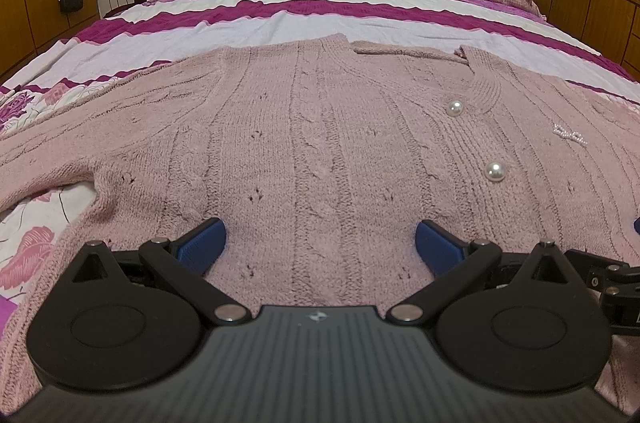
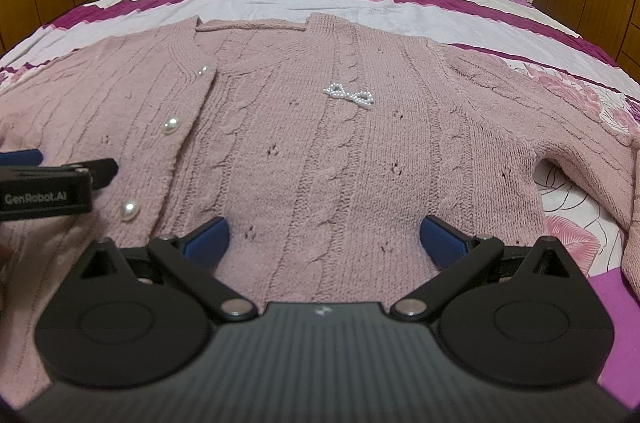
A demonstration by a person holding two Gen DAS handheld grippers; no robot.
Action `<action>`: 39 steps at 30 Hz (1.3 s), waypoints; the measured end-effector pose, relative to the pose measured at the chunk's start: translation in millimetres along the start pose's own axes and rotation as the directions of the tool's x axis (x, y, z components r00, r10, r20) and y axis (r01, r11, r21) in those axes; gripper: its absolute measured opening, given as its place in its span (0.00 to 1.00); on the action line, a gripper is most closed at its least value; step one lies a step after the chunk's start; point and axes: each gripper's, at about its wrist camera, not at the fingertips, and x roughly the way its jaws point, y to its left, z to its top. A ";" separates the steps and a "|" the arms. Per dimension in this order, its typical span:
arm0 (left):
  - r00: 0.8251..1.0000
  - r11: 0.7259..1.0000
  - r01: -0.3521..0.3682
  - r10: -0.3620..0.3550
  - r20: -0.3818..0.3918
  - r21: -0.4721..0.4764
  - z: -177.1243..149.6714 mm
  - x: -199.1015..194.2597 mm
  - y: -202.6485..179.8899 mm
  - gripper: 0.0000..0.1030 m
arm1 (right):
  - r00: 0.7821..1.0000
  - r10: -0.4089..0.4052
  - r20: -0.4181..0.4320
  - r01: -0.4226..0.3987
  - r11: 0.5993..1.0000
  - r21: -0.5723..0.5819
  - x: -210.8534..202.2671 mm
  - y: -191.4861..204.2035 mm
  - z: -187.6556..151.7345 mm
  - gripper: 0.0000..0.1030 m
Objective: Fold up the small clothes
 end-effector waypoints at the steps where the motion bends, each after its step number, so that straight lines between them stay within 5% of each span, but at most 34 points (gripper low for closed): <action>1: 1.000 1.000 0.000 0.000 0.000 0.000 0.3 0.0 -0.1 1.00 | 1.000 0.000 0.000 0.000 1.000 0.000 -0.5 -0.1 -0.2 1.00; 39: 0.999 1.000 0.015 -0.015 -0.050 0.007 18.8 -17.6 1.9 1.00 | 0.999 0.050 0.020 -0.051 0.998 0.048 -17.9 -8.6 7.0 1.00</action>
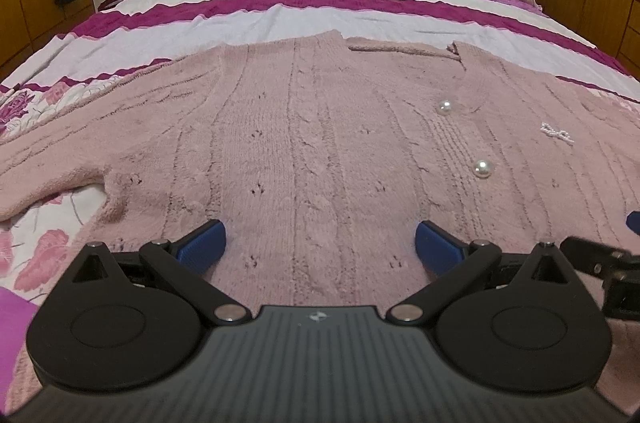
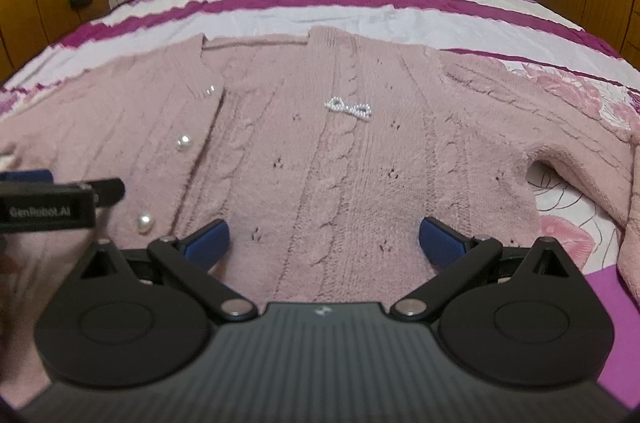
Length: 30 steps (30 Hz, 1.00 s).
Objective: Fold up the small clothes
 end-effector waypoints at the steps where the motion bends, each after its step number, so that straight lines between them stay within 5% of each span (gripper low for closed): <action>1: 1.000 1.000 0.001 -0.001 0.001 -0.001 0.9 -6.1 0.1 1.00 | 1.000 0.008 0.008 -0.008 1.000 0.006 -4.9 -1.3 0.7 1.00; 15: 0.998 0.998 0.052 -0.052 0.021 0.023 8.1 -50.3 -14.0 1.00 | 0.994 0.000 0.113 -0.008 0.998 0.067 -66.1 -46.0 14.6 1.00; 30: 1.000 0.999 0.030 -0.030 -0.008 0.020 3.0 -47.5 -12.1 1.00 | 0.969 -0.232 0.086 0.215 0.961 0.173 -87.6 -138.1 -16.9 1.00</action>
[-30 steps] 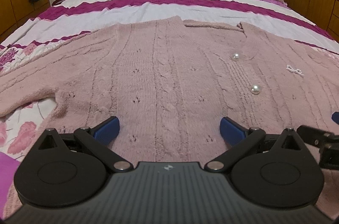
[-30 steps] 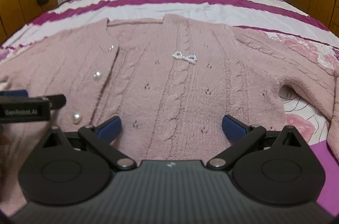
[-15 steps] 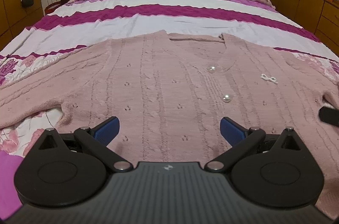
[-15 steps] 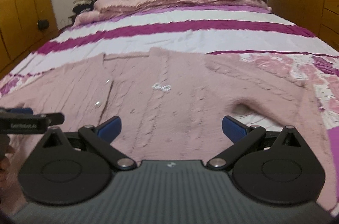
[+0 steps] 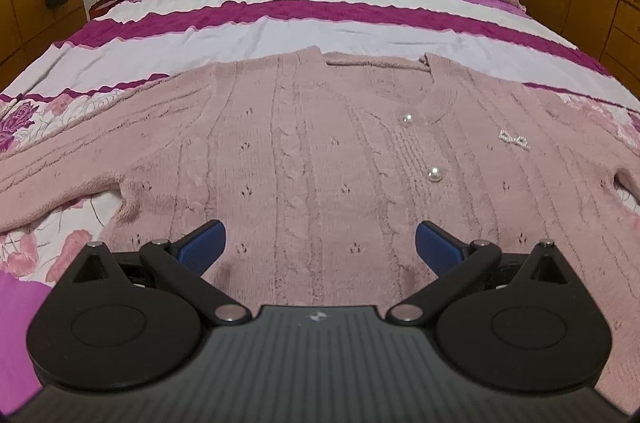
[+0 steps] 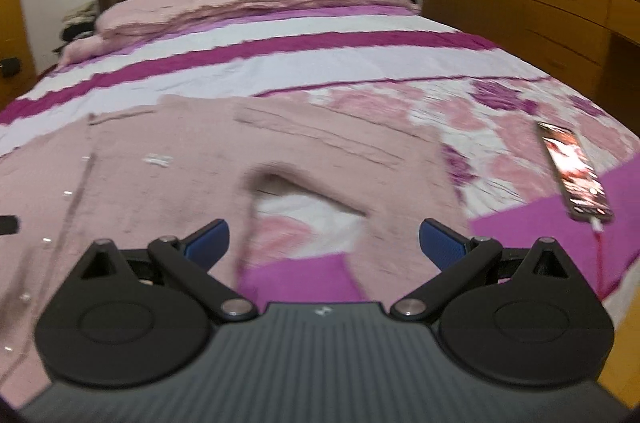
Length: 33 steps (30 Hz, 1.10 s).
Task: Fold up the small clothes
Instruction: 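Move the right tool down to the cuff of a cardigan sleeve, then close the right gripper on the sleeve cuff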
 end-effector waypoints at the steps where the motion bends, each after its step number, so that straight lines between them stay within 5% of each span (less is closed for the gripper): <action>1: 1.000 1.000 -0.003 0.003 -0.003 0.002 -0.7 0.9 -0.3 1.00 | 1.000 -0.018 -0.001 0.018 1.000 0.006 0.5 -6.3 -3.1 1.00; 8: 1.000 1.000 -0.003 0.003 -0.021 -0.003 -3.1 5.7 1.3 1.00 | 0.995 -0.095 0.005 0.095 0.992 0.088 1.2 -46.9 -16.6 1.00; 18: 0.999 1.000 -0.025 0.025 -0.036 0.011 -3.4 9.7 -1.7 1.00 | 0.997 -0.044 -0.060 0.054 0.981 0.185 28.6 -73.1 -31.7 0.99; 23: 0.999 0.999 -0.033 0.033 -0.037 0.006 -3.2 9.0 1.3 1.00 | 0.999 0.023 -0.031 -0.016 0.976 0.217 26.8 -72.0 -33.7 0.72; 28: 0.999 0.999 -0.038 0.038 -0.031 0.002 -2.2 6.3 4.6 1.00 | 0.995 0.095 0.003 -0.093 0.970 0.224 22.5 -67.8 -28.5 0.28; 33: 0.999 0.999 -0.042 0.042 -0.024 0.002 -2.4 3.3 8.2 1.00 | 0.989 0.144 0.032 -0.147 0.962 0.230 15.7 -61.8 -15.7 0.15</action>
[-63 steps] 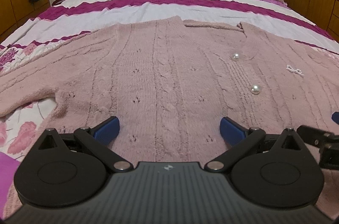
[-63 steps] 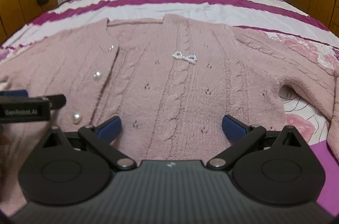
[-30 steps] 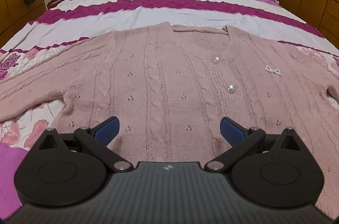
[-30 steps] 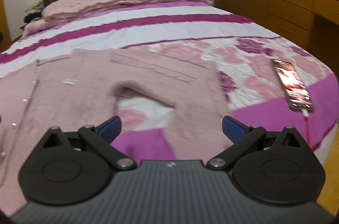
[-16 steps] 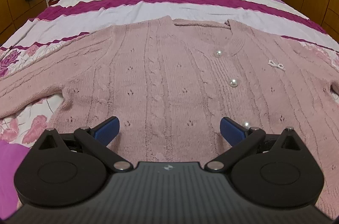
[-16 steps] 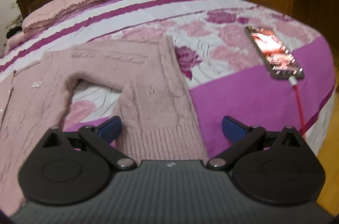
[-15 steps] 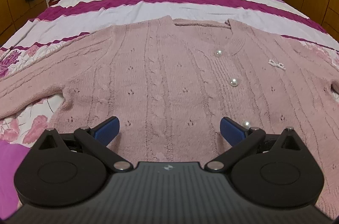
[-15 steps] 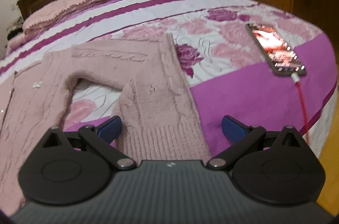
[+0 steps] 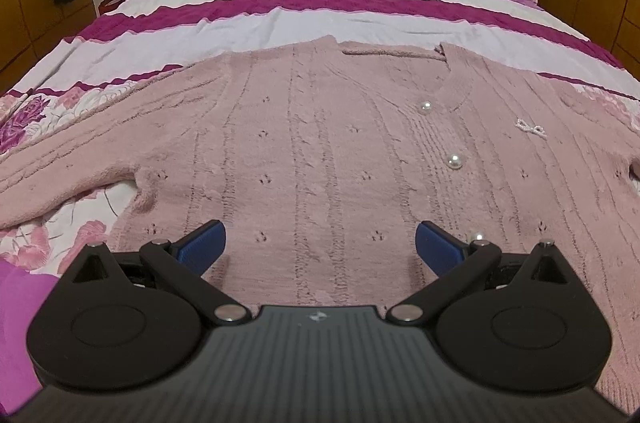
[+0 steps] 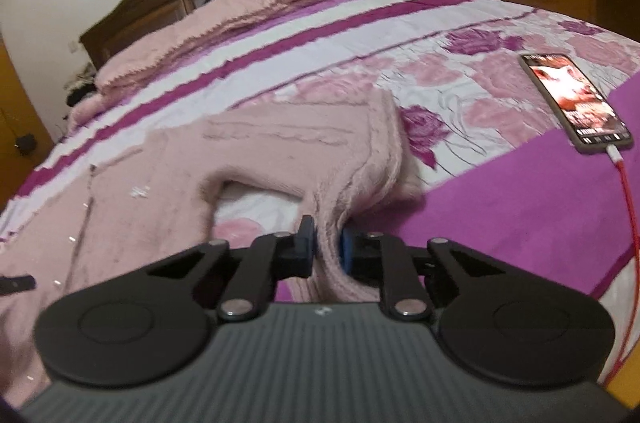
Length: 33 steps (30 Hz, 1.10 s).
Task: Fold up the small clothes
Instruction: 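Close the right gripper on the sleeve cuff, then lift the sleeve with the right gripper and carry it across the cardigan body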
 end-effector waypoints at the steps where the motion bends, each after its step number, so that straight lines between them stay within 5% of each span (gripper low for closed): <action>1: 1.000 1.000 -0.002 0.002 0.001 0.000 -0.1 -0.4 0.6 1.00 | 1.000 0.014 0.008 -0.014 1.000 -0.014 -1.9 4.8 3.6 0.14; 9: 1.000 1.000 -0.012 0.012 0.006 -0.021 -0.5 -4.8 11.5 1.00 | 0.995 0.090 0.047 -0.083 0.987 -0.136 -9.2 48.5 34.9 0.13; 33: 0.999 0.994 -0.039 0.041 0.015 -0.102 11.6 -22.8 61.0 1.00 | 0.965 0.258 0.046 -0.241 0.943 -0.229 -10.6 162.5 110.4 0.12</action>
